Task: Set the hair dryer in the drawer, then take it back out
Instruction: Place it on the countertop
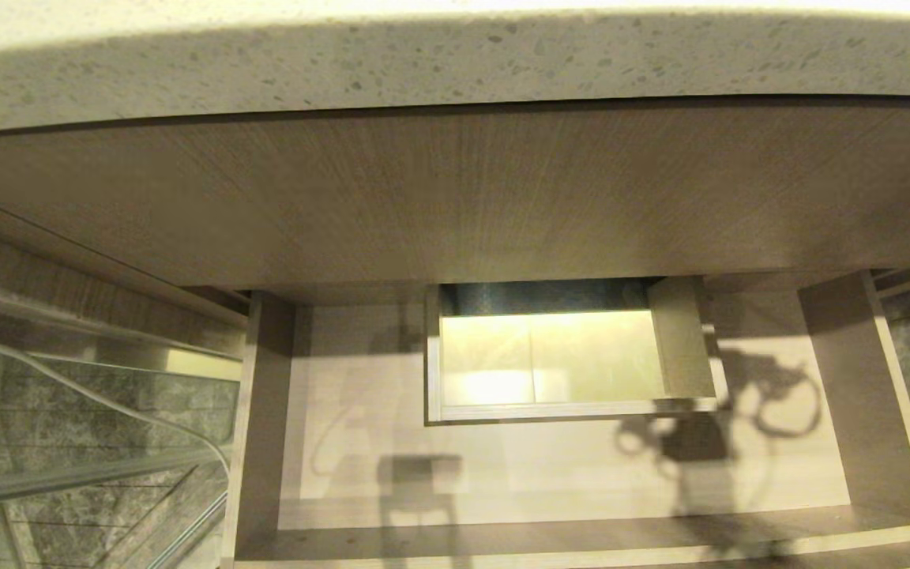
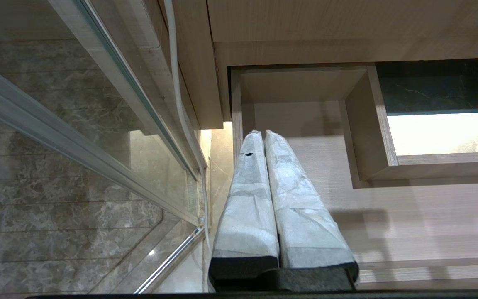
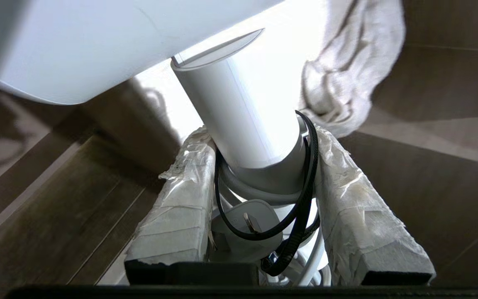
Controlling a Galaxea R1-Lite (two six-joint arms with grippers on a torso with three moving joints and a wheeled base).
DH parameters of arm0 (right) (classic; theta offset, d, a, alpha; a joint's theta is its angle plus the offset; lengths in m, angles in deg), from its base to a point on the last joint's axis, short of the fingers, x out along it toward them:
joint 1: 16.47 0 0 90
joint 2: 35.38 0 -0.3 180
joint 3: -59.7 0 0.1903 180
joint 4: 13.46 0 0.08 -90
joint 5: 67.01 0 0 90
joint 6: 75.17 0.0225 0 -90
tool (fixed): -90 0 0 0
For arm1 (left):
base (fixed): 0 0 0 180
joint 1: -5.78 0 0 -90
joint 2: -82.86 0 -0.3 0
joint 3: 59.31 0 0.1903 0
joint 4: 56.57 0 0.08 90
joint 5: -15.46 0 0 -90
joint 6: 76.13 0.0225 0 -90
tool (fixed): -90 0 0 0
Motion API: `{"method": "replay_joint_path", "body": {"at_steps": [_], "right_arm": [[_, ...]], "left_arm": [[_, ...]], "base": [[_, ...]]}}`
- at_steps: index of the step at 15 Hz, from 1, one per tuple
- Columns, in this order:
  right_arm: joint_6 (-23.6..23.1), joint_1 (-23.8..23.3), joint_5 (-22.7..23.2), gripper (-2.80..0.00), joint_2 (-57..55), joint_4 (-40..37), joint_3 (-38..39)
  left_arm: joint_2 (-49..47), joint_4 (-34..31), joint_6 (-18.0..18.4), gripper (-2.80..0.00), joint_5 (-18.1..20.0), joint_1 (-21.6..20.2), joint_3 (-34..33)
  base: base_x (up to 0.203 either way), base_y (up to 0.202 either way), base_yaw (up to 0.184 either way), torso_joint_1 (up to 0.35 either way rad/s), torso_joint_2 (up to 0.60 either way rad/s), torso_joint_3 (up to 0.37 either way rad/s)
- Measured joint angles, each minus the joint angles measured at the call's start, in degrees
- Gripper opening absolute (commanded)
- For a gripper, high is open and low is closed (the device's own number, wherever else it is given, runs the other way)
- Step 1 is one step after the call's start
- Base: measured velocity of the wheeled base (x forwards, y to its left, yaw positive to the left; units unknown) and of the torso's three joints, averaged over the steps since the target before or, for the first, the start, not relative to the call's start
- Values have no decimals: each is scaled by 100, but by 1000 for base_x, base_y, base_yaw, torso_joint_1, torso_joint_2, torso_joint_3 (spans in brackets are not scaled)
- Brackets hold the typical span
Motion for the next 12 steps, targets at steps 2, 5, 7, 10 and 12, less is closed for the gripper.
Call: {"method": "replay_joint_path", "body": {"at_steps": [2,5,7,10,12], "right_arm": [[101,-9,-246,-280,-360,818,-5],[276,-13,-970,-280,-823,1985,-9],[314,-16,-1230,-280,-1059,2398,-9],[325,-18,-1408,-280,-1399,3142,54],[300,-30,-1778,-280,-1597,3199,148]], "left_arm": [[0,1,0,-280,1,0,0],[0,2,0,-280,1,0,0],[0,0,0,-280,1,0,0],[0,-2,-2,-280,1,0,0],[0,0,0,-280,2,0,0]], "base": [[0,0,0,0,0,0],[0,0,0,0,0,0],[0,0,0,0,0,0],[0,0,0,0,0,0],[0,0,0,0,0,0]]}}
